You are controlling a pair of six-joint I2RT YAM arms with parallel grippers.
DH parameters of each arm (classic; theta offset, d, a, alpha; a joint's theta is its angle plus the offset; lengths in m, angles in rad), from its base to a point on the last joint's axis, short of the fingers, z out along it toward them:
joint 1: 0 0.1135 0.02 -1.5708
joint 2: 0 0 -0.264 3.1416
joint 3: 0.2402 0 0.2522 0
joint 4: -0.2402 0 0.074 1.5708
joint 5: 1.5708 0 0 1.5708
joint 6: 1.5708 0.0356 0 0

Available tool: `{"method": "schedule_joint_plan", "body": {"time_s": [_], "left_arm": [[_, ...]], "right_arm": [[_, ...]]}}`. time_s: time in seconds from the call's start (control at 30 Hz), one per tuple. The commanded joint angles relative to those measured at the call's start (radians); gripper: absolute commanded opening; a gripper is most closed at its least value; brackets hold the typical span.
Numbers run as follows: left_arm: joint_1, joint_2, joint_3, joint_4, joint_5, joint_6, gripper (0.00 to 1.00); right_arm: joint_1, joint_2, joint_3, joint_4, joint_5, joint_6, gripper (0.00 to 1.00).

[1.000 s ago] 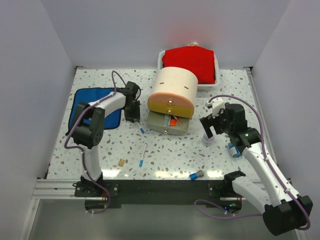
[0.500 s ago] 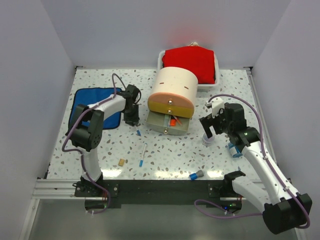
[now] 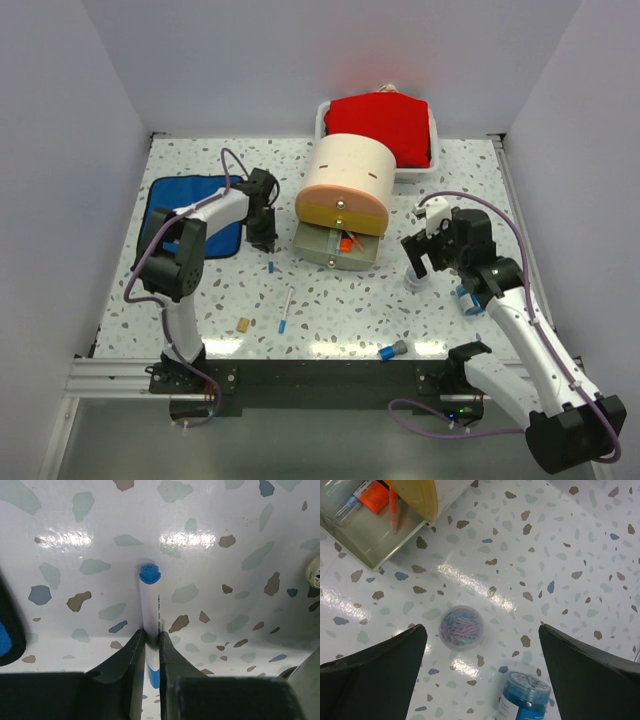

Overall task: Sort the stationery into containers
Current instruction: Pick up the pen from the center of the board.

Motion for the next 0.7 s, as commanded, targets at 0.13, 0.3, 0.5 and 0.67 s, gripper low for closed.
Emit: {"method": "schedule_joint_plan", "body": {"time_s": [0.13, 0.3, 0.5, 0.67], "left_arm": [[0.034, -0.146, 0.142, -0.015, 0.100, 0.093, 0.00], [0.062, -0.252, 0.140, -0.032, 0.097, 0.103, 0.00], [0.093, -0.339, 0.103, 0.008, 0.169, 0.160, 0.00], [0.077, -0.452, 0.067, 0.147, 0.365, 0.422, 0.00]], "right_arm": [[-0.003, -0.013, 0.025, 0.004, 0.002, -0.008, 0.99], [-0.003, 0.001, 0.039, 0.024, -0.001, -0.007, 0.99], [-0.004, 0.010, 0.051, 0.034, 0.001, -0.008, 0.99], [-0.008, 0.004, 0.057, 0.018, 0.008, -0.024, 0.99]]}}
